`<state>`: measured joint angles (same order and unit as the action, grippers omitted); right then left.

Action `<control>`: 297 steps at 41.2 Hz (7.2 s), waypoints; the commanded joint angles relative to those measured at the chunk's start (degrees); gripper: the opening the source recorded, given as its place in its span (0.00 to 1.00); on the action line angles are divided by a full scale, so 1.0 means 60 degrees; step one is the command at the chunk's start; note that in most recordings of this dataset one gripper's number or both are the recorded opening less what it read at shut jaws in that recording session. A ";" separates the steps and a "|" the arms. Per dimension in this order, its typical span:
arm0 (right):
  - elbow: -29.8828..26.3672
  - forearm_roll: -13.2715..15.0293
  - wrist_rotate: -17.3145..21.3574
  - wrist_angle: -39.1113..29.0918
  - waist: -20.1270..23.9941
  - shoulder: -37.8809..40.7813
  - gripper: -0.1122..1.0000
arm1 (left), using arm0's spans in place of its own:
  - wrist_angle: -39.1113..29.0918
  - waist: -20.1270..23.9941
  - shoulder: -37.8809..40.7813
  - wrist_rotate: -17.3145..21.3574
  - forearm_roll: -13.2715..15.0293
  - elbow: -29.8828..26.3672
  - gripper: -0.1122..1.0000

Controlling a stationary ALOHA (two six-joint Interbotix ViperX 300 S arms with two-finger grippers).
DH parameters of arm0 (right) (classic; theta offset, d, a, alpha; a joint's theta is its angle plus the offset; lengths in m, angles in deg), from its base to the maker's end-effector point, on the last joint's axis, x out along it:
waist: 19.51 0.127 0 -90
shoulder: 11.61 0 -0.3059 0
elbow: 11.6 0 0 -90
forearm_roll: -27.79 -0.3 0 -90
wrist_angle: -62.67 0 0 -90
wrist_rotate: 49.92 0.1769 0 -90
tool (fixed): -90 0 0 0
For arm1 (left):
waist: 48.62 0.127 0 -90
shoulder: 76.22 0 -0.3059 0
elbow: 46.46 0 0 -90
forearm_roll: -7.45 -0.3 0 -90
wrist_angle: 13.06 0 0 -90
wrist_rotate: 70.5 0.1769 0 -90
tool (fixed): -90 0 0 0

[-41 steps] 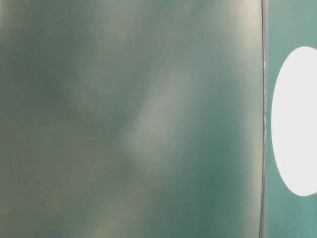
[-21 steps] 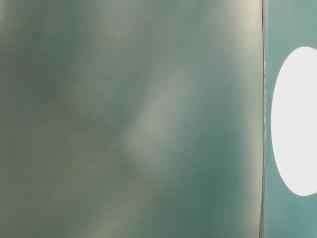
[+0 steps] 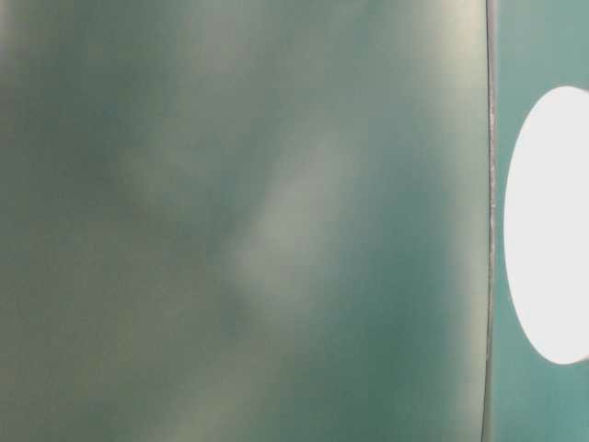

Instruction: Grip the spoon and scoop the red block from the bowl with right arm.

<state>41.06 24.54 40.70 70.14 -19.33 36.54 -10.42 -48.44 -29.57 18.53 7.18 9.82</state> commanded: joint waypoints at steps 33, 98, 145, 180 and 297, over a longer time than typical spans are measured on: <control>0.1582 -0.1377 0.0015 0.2813 0.1494 0.2139 0.58 | -0.0352 -0.0029 0.0264 0.0000 -0.0029 -0.0278 0.13; 0.2153 -0.5728 -0.0015 0.9023 0.5757 0.9888 0.58 | -0.0571 -0.0015 0.0264 0.0161 -0.0015 -0.0264 0.13; 0.2124 -0.5654 -0.0908 0.9053 0.5786 0.9917 0.52 | -0.0571 -0.0015 0.0322 0.0161 -0.0015 -0.0249 0.13; 0.2300 -0.5669 -0.0908 0.8877 0.5771 0.9111 0.33 | -0.0571 -0.0029 0.0396 0.0146 -0.0015 -0.0249 0.13; -0.5991 -0.2314 -0.1011 -0.8496 -0.2373 0.6636 0.33 | -0.0586 -0.0015 0.0146 0.0176 -0.0029 -0.0278 0.13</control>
<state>6.88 10.47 34.46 19.16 -34.01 76.61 -14.20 -48.53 -28.96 19.50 7.10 9.82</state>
